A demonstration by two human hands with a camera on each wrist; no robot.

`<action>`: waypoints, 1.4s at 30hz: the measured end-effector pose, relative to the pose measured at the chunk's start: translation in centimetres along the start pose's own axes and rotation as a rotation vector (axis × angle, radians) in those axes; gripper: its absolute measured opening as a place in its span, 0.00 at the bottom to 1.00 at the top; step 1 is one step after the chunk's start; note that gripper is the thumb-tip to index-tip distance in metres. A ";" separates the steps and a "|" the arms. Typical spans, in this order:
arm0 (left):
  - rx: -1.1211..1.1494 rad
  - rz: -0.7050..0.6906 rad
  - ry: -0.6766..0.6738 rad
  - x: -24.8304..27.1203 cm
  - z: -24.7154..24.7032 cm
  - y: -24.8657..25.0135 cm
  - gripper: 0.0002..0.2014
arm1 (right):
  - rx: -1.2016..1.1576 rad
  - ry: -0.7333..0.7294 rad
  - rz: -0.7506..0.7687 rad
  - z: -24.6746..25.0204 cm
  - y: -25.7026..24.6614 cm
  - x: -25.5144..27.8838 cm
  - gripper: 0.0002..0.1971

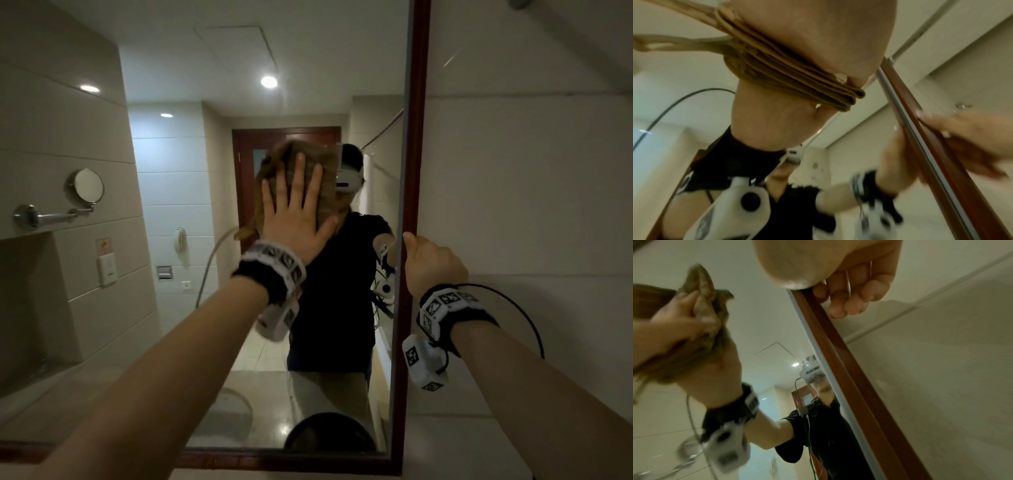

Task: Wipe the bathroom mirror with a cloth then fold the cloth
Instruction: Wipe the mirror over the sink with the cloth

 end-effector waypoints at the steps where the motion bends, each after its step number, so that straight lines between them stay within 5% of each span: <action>1: -0.017 -0.026 -0.010 1.7 -1.5 0.4 0.42 | 0.001 -0.008 -0.004 0.0 -0.1 0.0 0.33; 8: -0.058 -0.107 -0.239 13.3 -9.9 1.6 0.40 | 0.009 -0.096 -0.027 0.3 -0.3 0.0 0.35; 11: -0.064 -0.130 -0.230 11.1 -8.3 0.8 0.40 | 0.022 -0.131 -0.039 0.5 -0.4 0.1 0.34; 15: -0.048 -0.066 -0.049 1.7 -0.9 -1.7 0.41 | 0.046 -0.164 -0.050 0.8 -0.4 0.1 0.34; 20: -0.029 -0.026 -0.016 -7.9 6.9 -3.8 0.43 | 0.081 -0.154 -0.058 0.7 -0.3 0.2 0.31; 25: -0.100 -0.068 0.020 -5.2 4.3 -1.9 0.42 | 0.081 -0.192 -0.080 0.7 -0.4 -0.1 0.32; 30: -0.242 -0.328 -0.035 2.1 -1.7 0.1 0.41 | 0.070 -0.187 -0.049 0.7 -0.2 -0.1 0.33; 33: -0.299 -0.423 -0.043 1.6 -1.3 -0.7 0.40 | 0.074 -0.180 -0.037 0.6 -0.2 0.0 0.33; 39: -0.213 -0.249 0.001 -3.3 2.2 -1.3 0.40 | 0.197 -0.189 0.082 2.3 -0.6 -0.7 0.36; 42: -0.192 -0.233 0.014 -4.5 2.9 -0.7 0.40 | 0.239 -0.052 0.186 6.5 -2.5 -2.2 0.37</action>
Point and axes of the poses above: each hand's wrist, its own x-axis away from the middle knuckle, its own z-axis out of the back of the hand, y = z × x, the point moved 5 cm from there along -x, towards the middle knuckle, and after that the axes turned 8 degrees about -y, right-handed, at the moved point
